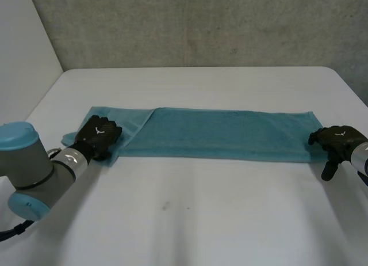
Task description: Fold the laundry
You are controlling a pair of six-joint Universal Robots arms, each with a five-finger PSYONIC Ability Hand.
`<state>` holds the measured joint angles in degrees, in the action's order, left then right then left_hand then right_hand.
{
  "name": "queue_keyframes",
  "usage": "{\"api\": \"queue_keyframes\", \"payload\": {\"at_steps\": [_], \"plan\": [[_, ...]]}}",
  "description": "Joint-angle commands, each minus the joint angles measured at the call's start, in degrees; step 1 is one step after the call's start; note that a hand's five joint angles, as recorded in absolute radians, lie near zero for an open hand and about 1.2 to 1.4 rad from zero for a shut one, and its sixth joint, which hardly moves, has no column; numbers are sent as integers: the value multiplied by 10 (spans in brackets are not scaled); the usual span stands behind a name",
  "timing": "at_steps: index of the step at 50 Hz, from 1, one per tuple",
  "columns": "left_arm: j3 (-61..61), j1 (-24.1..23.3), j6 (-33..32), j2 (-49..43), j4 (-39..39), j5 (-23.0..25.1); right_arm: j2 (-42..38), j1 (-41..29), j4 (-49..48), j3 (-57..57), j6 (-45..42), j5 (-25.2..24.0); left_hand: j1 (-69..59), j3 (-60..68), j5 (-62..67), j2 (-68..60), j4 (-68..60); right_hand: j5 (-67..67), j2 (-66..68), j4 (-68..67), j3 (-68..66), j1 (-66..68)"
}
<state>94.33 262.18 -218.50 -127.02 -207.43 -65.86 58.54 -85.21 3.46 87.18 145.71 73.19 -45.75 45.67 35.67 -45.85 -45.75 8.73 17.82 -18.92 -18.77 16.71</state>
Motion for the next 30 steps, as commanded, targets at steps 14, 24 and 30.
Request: {"api": "queue_keyframes", "payload": {"at_steps": [14,24,30], "plan": [[-97,6,127,37,-6,-11,-4,-4,1,2,-13,6,-342,343,343,-341,-342,23,32,-21,-22,43],[-296,44,200,-107,33,-23,-13,-14,3,3,-13,6,-342,343,343,-341,-342,23,32,-21,-22,43],[-374,47,198,-189,36,-30,-14,-13,4,3,-13,6,-342,343,343,-341,-342,23,32,-21,-22,43]]}}
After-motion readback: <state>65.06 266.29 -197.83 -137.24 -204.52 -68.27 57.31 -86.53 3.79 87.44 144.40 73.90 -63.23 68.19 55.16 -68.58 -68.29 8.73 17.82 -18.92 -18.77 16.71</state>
